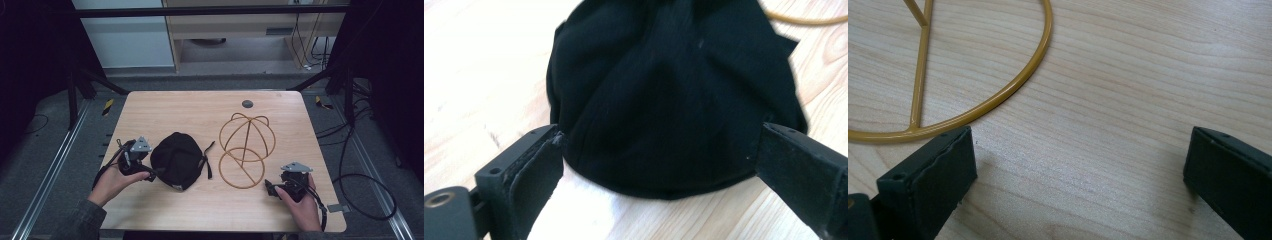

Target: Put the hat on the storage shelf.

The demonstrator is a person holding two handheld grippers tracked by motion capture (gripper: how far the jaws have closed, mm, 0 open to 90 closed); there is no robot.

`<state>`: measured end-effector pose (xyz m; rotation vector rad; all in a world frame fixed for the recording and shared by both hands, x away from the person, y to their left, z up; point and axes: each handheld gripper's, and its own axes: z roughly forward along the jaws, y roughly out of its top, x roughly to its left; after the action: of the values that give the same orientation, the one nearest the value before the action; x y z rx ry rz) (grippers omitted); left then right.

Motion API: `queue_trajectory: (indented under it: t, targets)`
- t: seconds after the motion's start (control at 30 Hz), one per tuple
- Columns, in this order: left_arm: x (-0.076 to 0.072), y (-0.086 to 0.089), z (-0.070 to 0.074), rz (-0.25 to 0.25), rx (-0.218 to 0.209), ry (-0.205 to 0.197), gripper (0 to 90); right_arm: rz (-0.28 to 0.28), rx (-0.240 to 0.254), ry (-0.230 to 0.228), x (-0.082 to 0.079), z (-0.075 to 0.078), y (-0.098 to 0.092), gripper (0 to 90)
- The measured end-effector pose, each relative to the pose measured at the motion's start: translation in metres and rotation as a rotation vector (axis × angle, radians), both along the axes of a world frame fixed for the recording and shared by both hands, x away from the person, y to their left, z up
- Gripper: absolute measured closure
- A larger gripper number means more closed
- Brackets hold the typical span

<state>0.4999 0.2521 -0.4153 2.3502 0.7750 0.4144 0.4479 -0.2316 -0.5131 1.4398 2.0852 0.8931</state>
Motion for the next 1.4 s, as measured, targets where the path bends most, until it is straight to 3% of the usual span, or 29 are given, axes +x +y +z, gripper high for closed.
queue_trajectory:
  t: [0.23, 0.37, 0.57, 0.7, 0.97, 1.07, 1.4]
  targets:
    - [0.015, -0.017, 0.015, -0.043, 0.035, 0.006, 6.0, 0.004, 0.001, 0.001, 0.000, 0.000, 0.000, 0.7]
    - [0.024, -0.026, 0.022, -0.053, 0.012, 0.003, 9.0, 0.004, 0.001, 0.000, 0.000, 0.000, 0.000, 0.7]
    - [0.036, -0.041, 0.027, -0.094, 0.030, 0.014, 18.0, 0.004, 0.001, 0.001, 0.000, 0.000, 0.000, 0.7]
    - [0.046, -0.049, 0.027, -0.120, 0.050, 0.051, 25.4, 0.004, 0.000, 0.000, 0.000, 0.000, 0.000, 0.7]
    - [0.055, -0.052, 0.022, -0.116, 0.050, 0.090, 38.1, 0.004, 0.000, 0.000, 0.000, 0.000, 0.000, 0.7]
    - [0.057, -0.053, 0.019, -0.122, 0.071, 0.109, 42.8, 0.004, 0.001, 0.000, 0.000, 0.000, 0.000, 0.7]
    - [0.058, -0.052, 0.016, -0.130, 0.072, 0.126, 62.1, 0.004, 0.000, 0.000, 0.000, 0.000, 0.000, 0.7]
